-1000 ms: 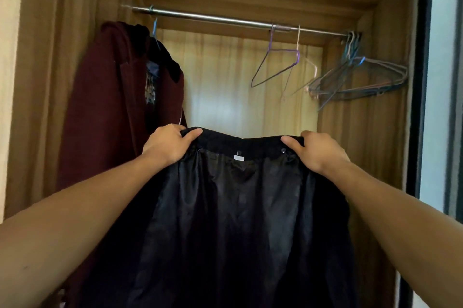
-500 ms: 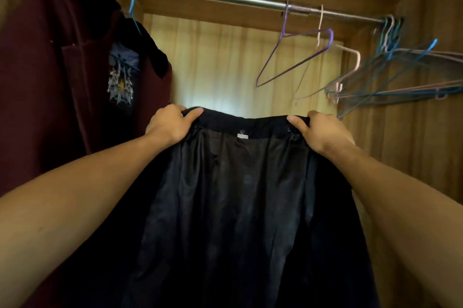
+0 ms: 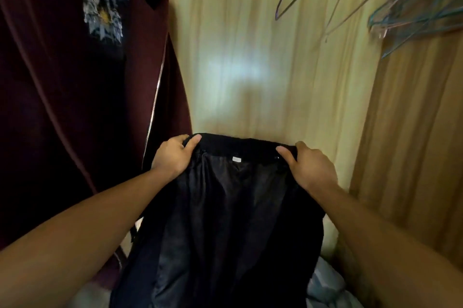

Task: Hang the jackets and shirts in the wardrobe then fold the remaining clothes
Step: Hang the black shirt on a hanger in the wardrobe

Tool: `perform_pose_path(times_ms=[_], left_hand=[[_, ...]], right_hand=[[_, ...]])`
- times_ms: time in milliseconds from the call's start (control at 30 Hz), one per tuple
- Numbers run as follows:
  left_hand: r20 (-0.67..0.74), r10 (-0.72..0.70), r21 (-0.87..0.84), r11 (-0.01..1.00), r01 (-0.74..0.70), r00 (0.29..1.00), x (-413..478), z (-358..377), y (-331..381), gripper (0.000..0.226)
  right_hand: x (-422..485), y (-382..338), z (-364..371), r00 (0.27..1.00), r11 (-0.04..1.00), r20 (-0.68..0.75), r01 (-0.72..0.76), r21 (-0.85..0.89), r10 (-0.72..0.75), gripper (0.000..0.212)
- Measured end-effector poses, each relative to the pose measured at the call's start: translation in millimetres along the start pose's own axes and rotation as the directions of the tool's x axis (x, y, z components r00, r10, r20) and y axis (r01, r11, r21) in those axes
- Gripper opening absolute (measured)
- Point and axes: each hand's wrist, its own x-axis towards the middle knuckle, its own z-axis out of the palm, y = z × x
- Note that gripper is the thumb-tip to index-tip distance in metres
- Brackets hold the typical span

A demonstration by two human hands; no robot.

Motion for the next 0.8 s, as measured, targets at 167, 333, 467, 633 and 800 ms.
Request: perform_pose_path(times_ms=[167,333,467,633,800], left_hand=[[0.306,-0.098,0.162,0.985,0.050,0.947,-62.0,60.9,-68.3,0.066],[0.511,-0.244,0.305,0.948,0.092,0.824,-108.1,103.1,-126.9,0.065],[0.590,-0.297,0.359,0.929,0.085,0.751,-128.9,122.7,-145.8,0.070],[0.698,-0.285,0.383,0.924,-0.007,0.657,-139.6,121.2,-136.1,0.060],[0.718,-0.173,0.308,0.948,-0.086,0.674,-107.6,87.3,-84.9,0.044]], right_hand=[[-78.7,15.4,73.4,0.948,0.996,0.314,-0.070,0.051,0.051,0.074],[-126.0,27.6,119.7,0.808,0.996,0.585,-0.016,-0.093,0.068,0.069],[-147.4,36.8,143.9,0.771,0.991,0.634,0.038,-0.125,0.050,0.091],[-156.9,42.4,143.7,0.644,0.990,0.759,0.014,-0.142,0.100,0.097],[-119.6,17.3,80.3,0.623,0.978,0.772,0.054,-0.203,0.126,0.071]])
